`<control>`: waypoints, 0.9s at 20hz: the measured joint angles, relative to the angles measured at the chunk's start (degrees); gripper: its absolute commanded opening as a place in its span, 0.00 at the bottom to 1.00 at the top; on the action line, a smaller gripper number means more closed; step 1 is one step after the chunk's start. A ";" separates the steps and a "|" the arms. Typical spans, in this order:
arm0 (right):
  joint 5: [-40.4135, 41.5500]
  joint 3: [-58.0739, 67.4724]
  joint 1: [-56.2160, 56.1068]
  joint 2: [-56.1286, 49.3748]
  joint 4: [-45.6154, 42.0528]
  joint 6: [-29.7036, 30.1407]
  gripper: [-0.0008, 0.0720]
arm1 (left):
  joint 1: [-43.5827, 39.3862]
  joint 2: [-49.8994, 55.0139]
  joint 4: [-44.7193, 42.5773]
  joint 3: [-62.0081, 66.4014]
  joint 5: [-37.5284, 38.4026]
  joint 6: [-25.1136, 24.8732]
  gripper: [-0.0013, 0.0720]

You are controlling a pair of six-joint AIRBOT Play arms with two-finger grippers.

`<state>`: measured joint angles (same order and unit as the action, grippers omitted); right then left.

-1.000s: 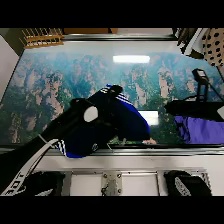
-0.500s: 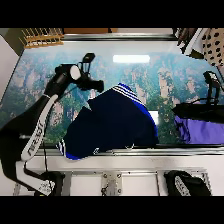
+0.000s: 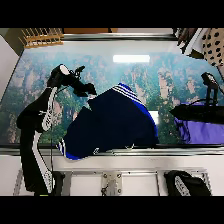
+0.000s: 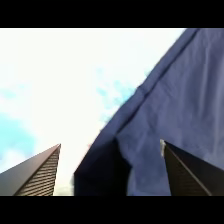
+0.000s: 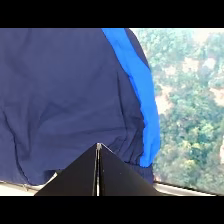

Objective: Fold the clothes and pants, and hang the long-sleeved shirts on hangers.

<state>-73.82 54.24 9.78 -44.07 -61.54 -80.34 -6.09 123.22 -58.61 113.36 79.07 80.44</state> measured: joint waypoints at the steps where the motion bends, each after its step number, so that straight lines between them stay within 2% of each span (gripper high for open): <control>1: 0.00 0.00 0.00 0.00 0.13 0.00 0.05 | -0.46 0.85 0.68 0.57 1.01 -0.02 0.97; 4: -0.15 0.00 0.00 0.02 0.26 -0.02 0.05 | -2.29 2.10 1.97 1.44 2.62 -0.42 0.97; 5: -0.13 0.00 0.00 0.02 0.26 0.00 0.05 | -2.97 2.36 2.27 1.57 2.91 -0.42 0.78; 7: -0.15 0.00 0.00 0.00 0.28 -0.02 0.06 | -4.15 2.82 1.68 1.64 3.08 -0.39 0.13; 8: -0.13 0.00 0.04 -0.02 0.22 -0.02 0.08 | -4.59 3.04 1.42 1.64 3.10 -0.37 0.03; 9: -0.11 -0.02 0.07 -0.02 -0.28 -0.02 0.29 | -4.79 2.99 1.70 1.70 3.21 -0.33 0.02; 10: -0.13 -0.20 0.09 0.00 -1.62 -0.26 0.56 | -4.74 2.58 2.14 1.79 3.23 0.02 0.02; 11: -0.11 -0.59 0.11 0.00 -3.80 -1.07 0.63 | -4.37 2.10 2.32 1.84 3.23 0.02 0.02; 15: 1.42 -6.21 0.15 -0.61 -12.94 -6.69 0.63 | -0.57 -1.66 2.75 1.90 3.23 0.26 0.03; 18: 6.99 -13.27 0.15 -4.15 -14.14 -9.94 0.63 | 2.16 -3.80 2.71 1.90 3.32 0.46 0.03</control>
<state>-66.83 40.97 9.93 -48.23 -75.68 -90.28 -3.92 119.42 -55.90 115.26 82.39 80.90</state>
